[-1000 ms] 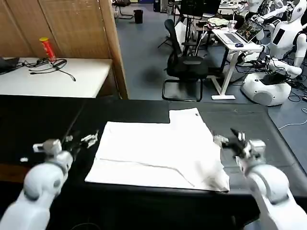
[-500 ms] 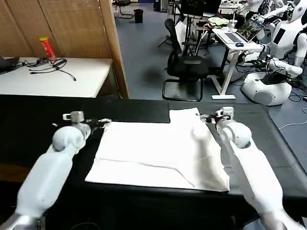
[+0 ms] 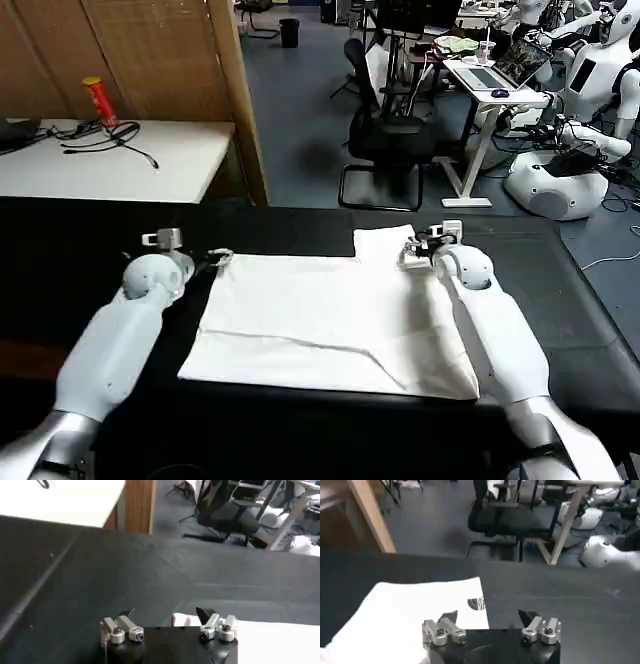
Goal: Fold and organize the clothes.
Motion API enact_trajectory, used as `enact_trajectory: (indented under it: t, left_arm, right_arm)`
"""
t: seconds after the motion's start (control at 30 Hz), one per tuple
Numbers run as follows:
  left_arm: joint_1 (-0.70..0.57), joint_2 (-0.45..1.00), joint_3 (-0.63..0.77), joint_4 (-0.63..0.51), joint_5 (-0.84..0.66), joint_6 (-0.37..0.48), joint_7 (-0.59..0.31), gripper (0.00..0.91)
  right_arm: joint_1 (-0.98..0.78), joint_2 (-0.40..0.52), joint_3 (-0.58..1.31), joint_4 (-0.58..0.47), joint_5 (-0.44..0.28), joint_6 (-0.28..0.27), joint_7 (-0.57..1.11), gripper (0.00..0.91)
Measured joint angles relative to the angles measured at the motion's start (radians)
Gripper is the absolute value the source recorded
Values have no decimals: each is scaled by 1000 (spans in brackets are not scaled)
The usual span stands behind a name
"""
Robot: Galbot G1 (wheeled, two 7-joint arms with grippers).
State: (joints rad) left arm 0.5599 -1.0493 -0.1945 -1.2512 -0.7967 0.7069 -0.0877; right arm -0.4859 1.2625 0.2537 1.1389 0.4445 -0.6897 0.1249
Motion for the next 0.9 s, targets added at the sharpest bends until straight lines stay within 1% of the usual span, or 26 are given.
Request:
enact_trajectory:
  t: [0.03, 0.07, 0.1, 0.13, 0.17, 0.2, 0.23, 0.3, 0.33, 0.37, 0.43, 0.47, 0.63, 0.8, 0.83, 0.9]
  left_arm:
    - [3, 0, 3, -6, 1, 1, 2, 722]
    - [5, 0, 7, -11, 2, 2, 4, 692]
    - [6, 0, 11, -14, 5, 2, 5, 673]
    - [7, 0, 14, -14, 8, 2, 5, 556]
    - [7, -1, 16, -14, 12, 2, 5, 400]
    - [7, -2, 18, -13, 15, 2, 6, 341]
    - [7, -2, 18, -12, 17, 2, 5, 224]
    - [8, -1, 19, -11, 21, 3, 6, 176]
    - [8, 0, 20, -11, 23, 4, 7, 156]
    - [9, 1, 21, -11, 25, 4, 9, 146]
    - [9, 1, 21, -7, 30, 4, 13, 146]
    - [9, 0, 21, -6, 32, 3, 15, 146]
    - [6, -8, 24, 7, 49, -8, 27, 127]
    - [1, -15, 25, 11, 66, -17, 30, 68]
    - [3, -14, 23, 7, 66, -16, 29, 68]
    - [7, -11, 18, -6, 62, -13, 28, 68]
  right_arm:
    - [-1, 0, 0, -2, 0, -1, -3, 848]
    - [-2, 0, 0, -4, 1, 0, -6, 790]
    - [-3, 0, 0, -5, 1, 0, -10, 751]
    - [-3, 0, 0, -7, 2, 0, -16, 712]
    - [-4, 1, 0, -8, 2, -1, -19, 673]
    - [-5, 1, 0, -9, 2, -1, -24, 546]
    - [-5, 2, -1, -10, 2, -1, -29, 449]
    - [-3, 5, -2, -15, 3, -1, -35, 322]
    - [-1, 7, -2, -19, 3, -1, -37, 205]
    - [0, 9, -2, -22, 3, -1, -38, 127]
    - [2, 12, 1, -31, 3, -1, -40, 78]
    - [2, 12, 2, -32, 3, -1, -41, 68]
    - [-3, 13, 9, -33, 3, 2, -50, 49]
    - [-19, 7, 24, -18, 10, 62, -77, 10]
    - [-24, 3, 29, -13, 19, 77, -78, 0]
    - [-34, -6, 37, 6, 41, 91, -77, 0]
